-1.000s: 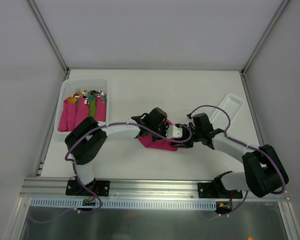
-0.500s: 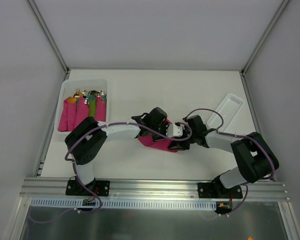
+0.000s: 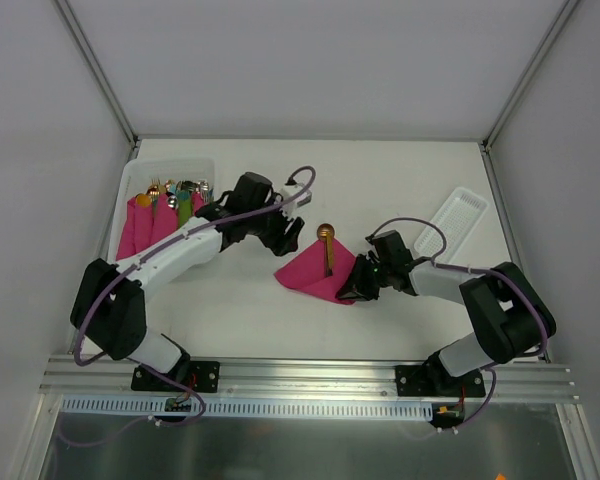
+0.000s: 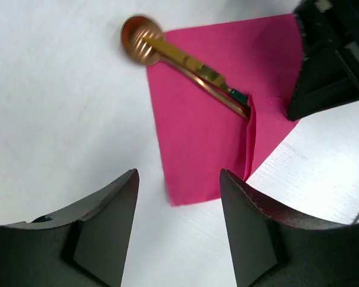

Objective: Place the utensils on the paper napkin and roll it up

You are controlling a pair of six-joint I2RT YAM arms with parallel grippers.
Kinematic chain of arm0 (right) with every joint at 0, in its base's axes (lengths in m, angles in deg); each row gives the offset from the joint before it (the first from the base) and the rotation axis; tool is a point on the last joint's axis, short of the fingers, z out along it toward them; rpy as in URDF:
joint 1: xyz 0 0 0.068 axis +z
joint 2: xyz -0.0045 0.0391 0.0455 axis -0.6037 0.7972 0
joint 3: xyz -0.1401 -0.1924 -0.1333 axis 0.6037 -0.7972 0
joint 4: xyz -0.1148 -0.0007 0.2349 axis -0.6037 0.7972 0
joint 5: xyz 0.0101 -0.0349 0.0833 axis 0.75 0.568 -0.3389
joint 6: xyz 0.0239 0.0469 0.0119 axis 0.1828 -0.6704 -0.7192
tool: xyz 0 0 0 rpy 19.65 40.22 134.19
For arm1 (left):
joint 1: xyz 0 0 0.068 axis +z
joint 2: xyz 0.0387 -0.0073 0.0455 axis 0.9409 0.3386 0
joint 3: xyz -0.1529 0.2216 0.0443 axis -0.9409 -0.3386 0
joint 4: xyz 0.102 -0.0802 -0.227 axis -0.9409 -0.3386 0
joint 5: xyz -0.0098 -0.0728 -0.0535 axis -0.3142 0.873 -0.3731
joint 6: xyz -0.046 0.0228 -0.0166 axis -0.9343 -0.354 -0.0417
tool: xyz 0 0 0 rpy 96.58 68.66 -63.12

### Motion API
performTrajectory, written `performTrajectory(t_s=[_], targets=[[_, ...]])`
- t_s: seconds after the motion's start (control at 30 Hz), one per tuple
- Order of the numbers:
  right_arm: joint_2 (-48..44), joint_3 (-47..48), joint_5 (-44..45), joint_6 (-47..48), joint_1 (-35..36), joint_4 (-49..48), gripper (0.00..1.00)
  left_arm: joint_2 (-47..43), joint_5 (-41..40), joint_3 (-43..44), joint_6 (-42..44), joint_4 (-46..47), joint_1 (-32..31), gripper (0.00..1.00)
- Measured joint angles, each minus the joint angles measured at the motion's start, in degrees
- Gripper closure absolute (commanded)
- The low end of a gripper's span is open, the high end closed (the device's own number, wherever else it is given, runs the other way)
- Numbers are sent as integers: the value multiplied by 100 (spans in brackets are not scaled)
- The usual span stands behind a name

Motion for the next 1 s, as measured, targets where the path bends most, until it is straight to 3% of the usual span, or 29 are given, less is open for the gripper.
performTrajectory(t_s=[0.17,0.33,0.6,1.0], targets=[[-2,20,48,4,68,20,82,122,319,-286,-883,-376,776,41],[-4,92,138,13,146,114,81,796,693,-332,-1615,-645,1034,41],[-74,341,245,31,214,424,80,1047,1582,-326,-2011,-651,1025,55],[-2,695,258,74,315,581,80,688,2376,-315,-2094,-393,151,61]])
